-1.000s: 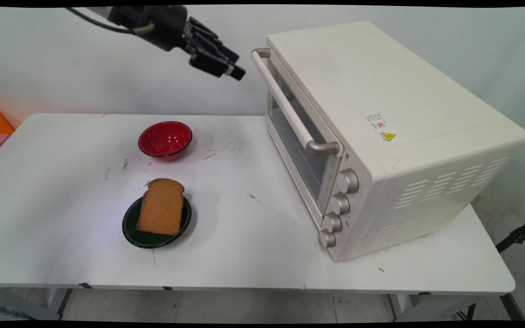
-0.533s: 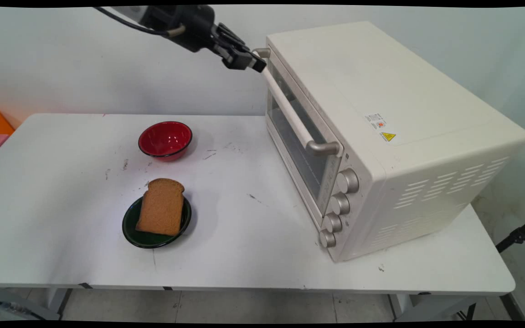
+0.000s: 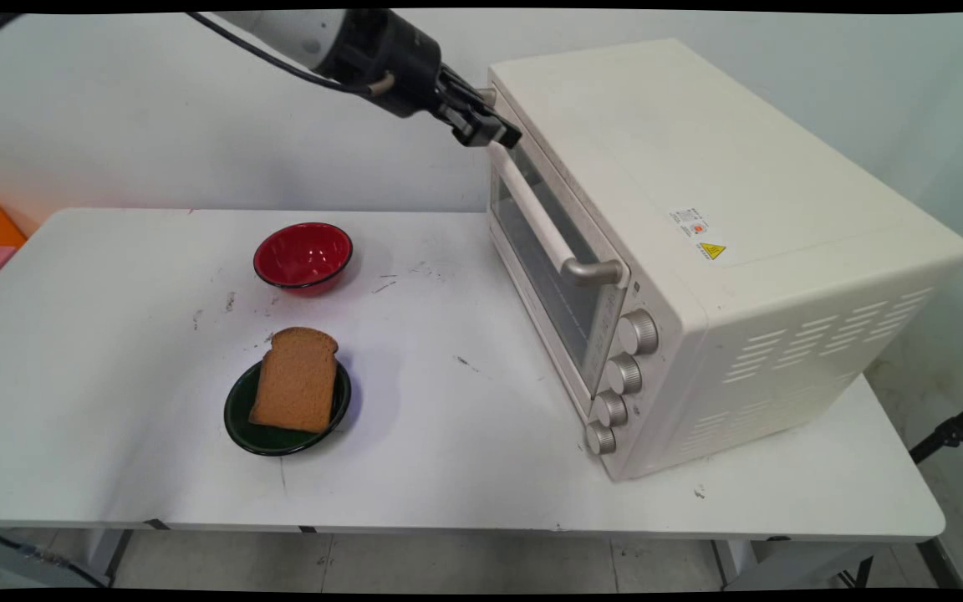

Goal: Open the oven

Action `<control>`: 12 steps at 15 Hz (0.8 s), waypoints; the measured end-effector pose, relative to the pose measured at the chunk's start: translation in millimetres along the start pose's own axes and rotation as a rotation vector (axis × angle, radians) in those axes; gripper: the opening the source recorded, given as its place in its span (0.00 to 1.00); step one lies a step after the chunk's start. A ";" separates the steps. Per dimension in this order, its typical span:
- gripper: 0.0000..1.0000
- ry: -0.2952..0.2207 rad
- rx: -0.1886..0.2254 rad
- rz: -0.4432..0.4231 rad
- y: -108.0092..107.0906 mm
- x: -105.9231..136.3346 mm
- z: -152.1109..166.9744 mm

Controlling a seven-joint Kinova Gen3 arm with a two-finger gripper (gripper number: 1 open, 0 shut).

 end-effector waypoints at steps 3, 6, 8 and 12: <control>0.00 -0.007 0.008 -0.004 2.5 -0.6 11.2; 0.00 -0.015 0.016 -0.005 4.9 -1.0 19.9; 0.00 -0.022 0.022 -0.004 6.1 -1.5 23.8; 0.00 -0.036 0.029 0.000 8.4 -3.9 28.0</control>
